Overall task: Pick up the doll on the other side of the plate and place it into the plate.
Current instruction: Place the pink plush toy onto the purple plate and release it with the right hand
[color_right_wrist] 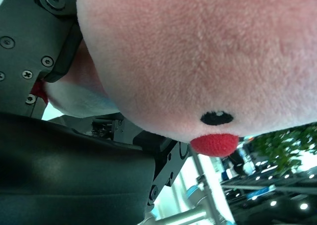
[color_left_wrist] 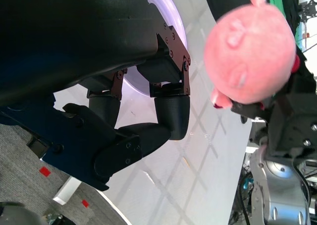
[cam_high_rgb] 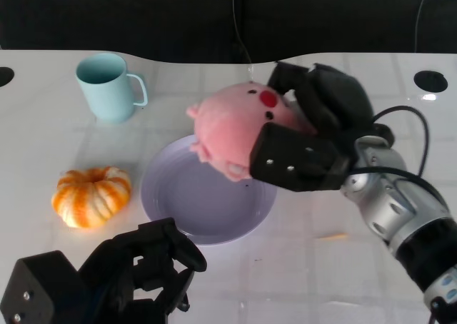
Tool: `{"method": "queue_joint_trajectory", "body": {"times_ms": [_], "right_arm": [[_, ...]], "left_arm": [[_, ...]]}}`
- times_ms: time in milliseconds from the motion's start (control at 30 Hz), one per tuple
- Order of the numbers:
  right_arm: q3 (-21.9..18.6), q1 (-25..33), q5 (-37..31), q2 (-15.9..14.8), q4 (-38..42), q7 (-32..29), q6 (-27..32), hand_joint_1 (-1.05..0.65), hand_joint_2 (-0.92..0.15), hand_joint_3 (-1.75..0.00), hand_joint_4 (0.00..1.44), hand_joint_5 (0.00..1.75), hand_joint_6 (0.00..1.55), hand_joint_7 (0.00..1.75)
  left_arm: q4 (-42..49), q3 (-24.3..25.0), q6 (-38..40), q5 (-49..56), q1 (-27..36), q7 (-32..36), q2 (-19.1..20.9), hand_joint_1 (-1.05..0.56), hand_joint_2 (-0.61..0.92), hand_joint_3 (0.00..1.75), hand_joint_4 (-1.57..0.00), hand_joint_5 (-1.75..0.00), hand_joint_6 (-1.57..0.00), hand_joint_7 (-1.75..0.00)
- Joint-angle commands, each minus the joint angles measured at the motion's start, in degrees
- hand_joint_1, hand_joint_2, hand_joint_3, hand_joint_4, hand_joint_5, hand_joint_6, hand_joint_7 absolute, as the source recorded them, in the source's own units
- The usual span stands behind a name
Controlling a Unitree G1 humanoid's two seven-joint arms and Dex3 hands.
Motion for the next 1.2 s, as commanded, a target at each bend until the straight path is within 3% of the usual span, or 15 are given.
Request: {"method": "queue_joint_trajectory", "body": {"times_ms": [33,367,600,700,767,800,867,900,967,1033,1200], "right_arm": [[1.0,-3.2,-0.3,1.7,2.7,0.1,-0.6,-0.22,-0.34,-1.20,0.95,1.75,0.85,1.52],[3.4,-8.2,-0.4,7.7,12.6,-1.1,-2.7,-0.21,-0.45,-1.02,0.94,1.75,0.85,1.43],[4.5,-9.3,-0.2,9.7,15.1,0.2,-3.3,-0.21,-0.54,-0.86,0.89,1.75,0.84,1.31],[4.3,-9.2,0.4,9.9,14.1,1.7,-2.9,-0.19,-0.60,-0.67,0.85,1.72,0.90,1.04],[3.9,-9.3,1.0,9.8,13.2,3.9,-2.3,-0.22,-0.74,-0.31,0.84,1.57,0.99,0.65],[3.9,-9.6,1.5,9.5,12.4,6.7,-1.6,-0.24,-0.79,-0.21,0.81,1.54,0.96,0.51],[4.8,-10.2,1.3,8.2,10.5,13.2,-0.2,-0.35,-0.89,-0.11,0.56,1.10,0.75,0.16],[5.4,-10.4,0.9,7.5,9.4,15.9,0.2,-0.42,-0.90,-0.12,0.43,0.83,0.62,0.08],[6.5,-10.5,0.2,6.1,6.9,20.6,1.4,-0.58,-0.92,-0.16,0.26,0.41,0.40,0.02],[7.4,-10.1,-0.4,4.5,3.0,25.0,2.8,-0.74,-0.92,-0.21,0.11,0.25,0.23,0.00],[8.3,-8.8,-1.4,1.8,-4.8,31.6,5.2,-0.93,-0.92,-0.28,0.01,0.17,0.10,0.00]], "left_arm": [[-0.6,-0.1,-0.6,0.8,0.3,0.7,0.3,-0.35,0.56,1.06,-0.64,-1.75,-0.73,-1.37],[-0.5,-0.1,-0.5,0.5,0.4,0.5,-0.3,-0.34,0.56,1.07,-0.63,-1.75,-0.73,-1.37],[-0.7,-0.2,-0.3,0.7,0.5,0.7,-0.6,-0.35,0.55,1.08,-0.63,-1.75,-0.73,-1.37],[-0.7,-0.2,-0.4,1.0,0.4,0.7,-0.5,-0.35,0.55,1.08,-0.63,-1.75,-0.72,-1.36],[-0.7,-0.2,-0.4,1.0,0.5,0.6,-0.5,-0.34,0.55,1.08,-0.63,-1.75,-0.72,-1.36],[-0.7,-0.1,-0.5,1.0,0.5,0.5,-0.4,-0.34,0.55,1.08,-0.63,-1.75,-0.72,-1.36],[-0.7,-0.1,-0.5,0.8,0.5,0.4,-0.4,-0.35,0.56,1.08,-0.63,-1.75,-0.72,-1.37],[-0.6,0.0,-0.6,0.8,0.5,0.3,-0.4,-0.35,0.56,1.08,-0.63,-1.75,-0.72,-1.37],[-0.5,0.1,-0.6,0.6,0.4,0.2,-0.4,-0.34,0.56,1.08,-0.64,-1.75,-0.71,-1.37],[-0.4,0.2,-0.5,0.5,0.4,0.2,-0.4,-0.34,0.56,1.08,-0.64,-1.75,-0.71,-1.37],[-0.1,0.2,-0.7,0.7,0.0,0.1,-0.2,-0.35,0.56,1.07,-0.65,-1.75,-0.72,-1.37]]}}
